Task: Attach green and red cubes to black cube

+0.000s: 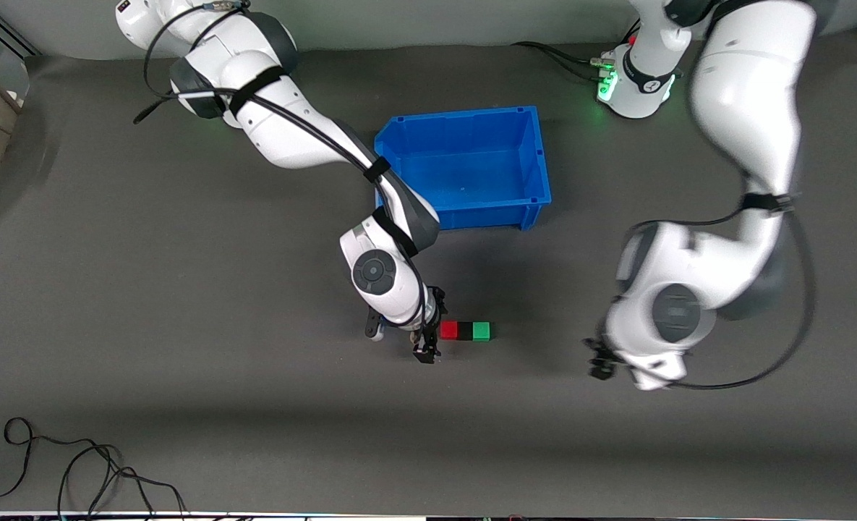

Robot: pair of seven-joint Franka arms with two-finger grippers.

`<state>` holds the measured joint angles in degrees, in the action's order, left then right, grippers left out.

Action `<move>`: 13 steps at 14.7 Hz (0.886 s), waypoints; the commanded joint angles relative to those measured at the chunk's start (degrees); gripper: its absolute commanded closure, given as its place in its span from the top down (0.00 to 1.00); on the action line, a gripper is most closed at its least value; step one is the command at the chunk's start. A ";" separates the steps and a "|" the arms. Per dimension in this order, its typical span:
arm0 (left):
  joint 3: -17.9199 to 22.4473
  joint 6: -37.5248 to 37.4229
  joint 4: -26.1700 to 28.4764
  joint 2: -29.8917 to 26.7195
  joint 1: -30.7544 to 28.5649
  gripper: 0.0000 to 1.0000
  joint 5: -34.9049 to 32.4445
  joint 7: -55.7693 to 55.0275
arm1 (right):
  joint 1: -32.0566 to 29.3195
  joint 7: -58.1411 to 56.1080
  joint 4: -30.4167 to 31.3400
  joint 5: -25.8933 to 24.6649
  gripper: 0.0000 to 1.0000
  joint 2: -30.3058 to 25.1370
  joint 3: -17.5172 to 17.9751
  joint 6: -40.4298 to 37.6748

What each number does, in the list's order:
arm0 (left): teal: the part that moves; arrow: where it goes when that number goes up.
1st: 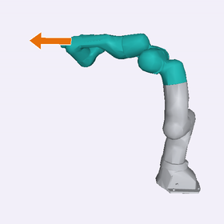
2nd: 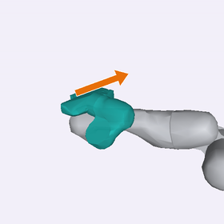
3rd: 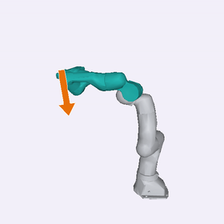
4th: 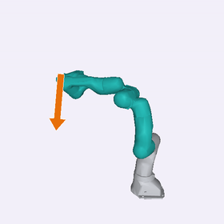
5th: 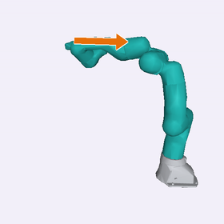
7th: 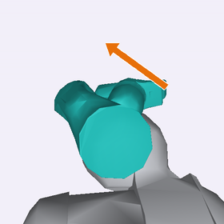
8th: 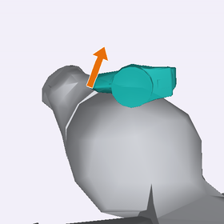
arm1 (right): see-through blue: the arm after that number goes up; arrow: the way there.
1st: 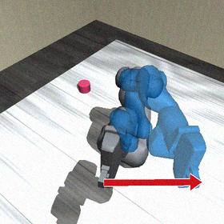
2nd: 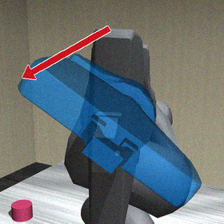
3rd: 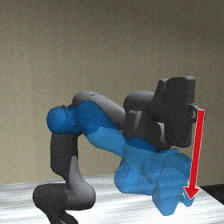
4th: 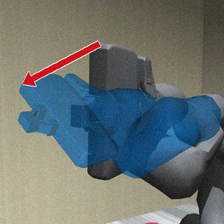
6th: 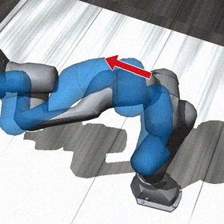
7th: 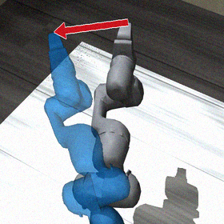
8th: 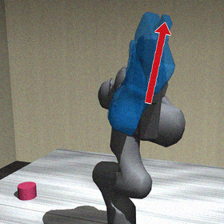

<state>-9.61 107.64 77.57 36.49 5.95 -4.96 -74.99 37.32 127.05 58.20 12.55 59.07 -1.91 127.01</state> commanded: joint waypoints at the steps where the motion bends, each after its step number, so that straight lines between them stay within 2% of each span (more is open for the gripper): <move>1: -0.58 -4.88 7.16 -8.17 -5.94 1.00 2.76 22.45 | -2.15 -7.31 1.65 -0.25 1.00 -9.03 -0.03 -11.66; 3: -0.41 -9.10 7.07 -10.63 -8.32 1.00 2.06 42.36 | -4.44 -15.12 1.65 -0.07 1.00 -13.95 0.15 -21.14; 5: 0.99 -12.36 6.98 -13.35 -9.63 1.00 2.06 53.24 | -5.42 -25.56 1.83 -0.60 1.00 -19.14 -0.20 -30.37; 7: 0.82 -12.37 8.90 -17.83 -11.49 1.00 2.94 55.21 | -8.65 -38.30 2.62 -0.86 1.00 -24.68 -0.73 -40.65; 9: 1.08 -11.76 15.73 -25.46 -12.01 1.00 3.11 55.39 | -10.16 -52.18 2.97 -1.47 1.00 -28.90 -1.51 -50.68; 10: 1.17 -11.58 18.38 -28.72 -13.50 1.00 4.07 55.91 | -10.34 -59.56 3.06 -3.57 1.00 -30.75 -3.26 -54.73; 13: 1.26 -15.78 20.86 -33.92 -14.04 1.00 4.18 62.40 | -10.34 -80.84 7.26 -8.15 1.00 -37.07 -6.95 -59.86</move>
<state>-8.53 93.32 92.66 8.59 -7.54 -1.13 -17.21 26.10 58.37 59.10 7.42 27.55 -6.61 68.30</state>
